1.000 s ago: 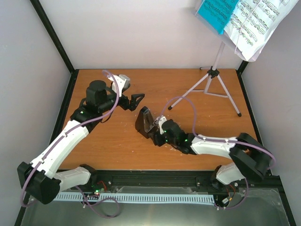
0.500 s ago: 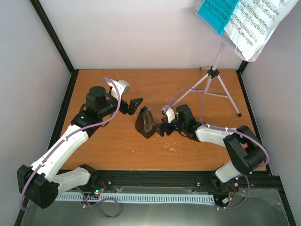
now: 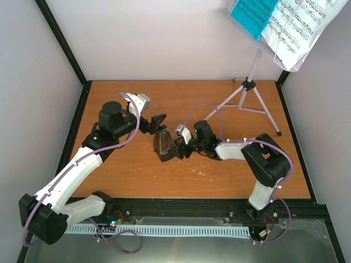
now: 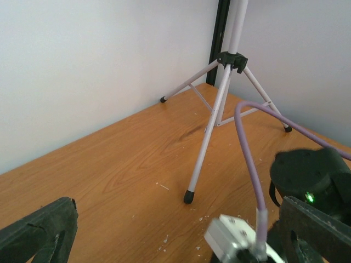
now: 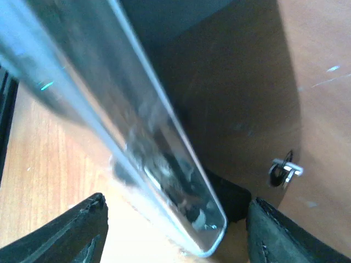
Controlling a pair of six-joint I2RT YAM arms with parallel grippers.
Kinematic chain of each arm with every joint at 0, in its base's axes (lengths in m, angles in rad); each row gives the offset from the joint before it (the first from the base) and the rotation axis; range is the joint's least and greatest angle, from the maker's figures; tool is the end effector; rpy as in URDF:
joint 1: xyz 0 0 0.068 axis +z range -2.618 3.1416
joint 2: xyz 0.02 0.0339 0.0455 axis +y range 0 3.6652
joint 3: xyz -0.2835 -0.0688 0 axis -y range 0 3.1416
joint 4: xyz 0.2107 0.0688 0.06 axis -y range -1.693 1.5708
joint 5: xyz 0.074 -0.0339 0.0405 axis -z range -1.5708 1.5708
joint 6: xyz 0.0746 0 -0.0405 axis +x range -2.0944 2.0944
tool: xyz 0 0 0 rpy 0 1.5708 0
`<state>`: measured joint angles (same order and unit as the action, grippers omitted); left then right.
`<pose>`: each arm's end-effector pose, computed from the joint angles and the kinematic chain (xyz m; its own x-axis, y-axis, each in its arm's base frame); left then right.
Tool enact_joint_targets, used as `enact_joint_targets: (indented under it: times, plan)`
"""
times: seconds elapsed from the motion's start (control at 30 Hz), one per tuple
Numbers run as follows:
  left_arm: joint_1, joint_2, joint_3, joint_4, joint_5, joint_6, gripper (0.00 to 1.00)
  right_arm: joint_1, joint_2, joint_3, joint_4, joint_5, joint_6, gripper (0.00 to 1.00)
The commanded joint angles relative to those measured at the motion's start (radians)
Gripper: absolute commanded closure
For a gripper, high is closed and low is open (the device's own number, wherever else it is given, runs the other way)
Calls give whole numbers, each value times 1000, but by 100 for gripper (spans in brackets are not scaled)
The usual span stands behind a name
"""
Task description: Pack up the instrument practice props
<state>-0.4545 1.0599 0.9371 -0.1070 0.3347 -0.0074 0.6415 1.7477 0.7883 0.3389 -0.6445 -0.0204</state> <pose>0.2035 -0.1267 0.3616 -0.2099 0.0948 -0.9731 0.7005 0.7089 -0.0820 0.2526 0.2446 0.1768 -0.4480 -0.3550 -0.8205 -0.8793 0.3408 0.3327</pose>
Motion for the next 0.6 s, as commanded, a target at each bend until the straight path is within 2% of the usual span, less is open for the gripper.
enact_joint_targets:
  times: [0.0, 0.1, 0.3, 0.47, 0.57]
  plan:
    - [10, -32, -3, 30, -19, 26, 1, 88, 9, -68, 136, 111, 65, 35]
    - [10, -31, -3, 28, -20, 25, 1, 135, 41, -40, 177, 225, 110, 40]
    - [10, -50, -10, 31, -42, 21, 1, 240, 197, 149, 163, 442, 152, 43]
    - [10, -60, -20, 42, -57, 13, 0, 284, 340, 351, 98, 493, 153, 45]
    - [11, -61, -23, 46, -70, 9, 1, 288, 338, 378, 94, 494, 151, 42]
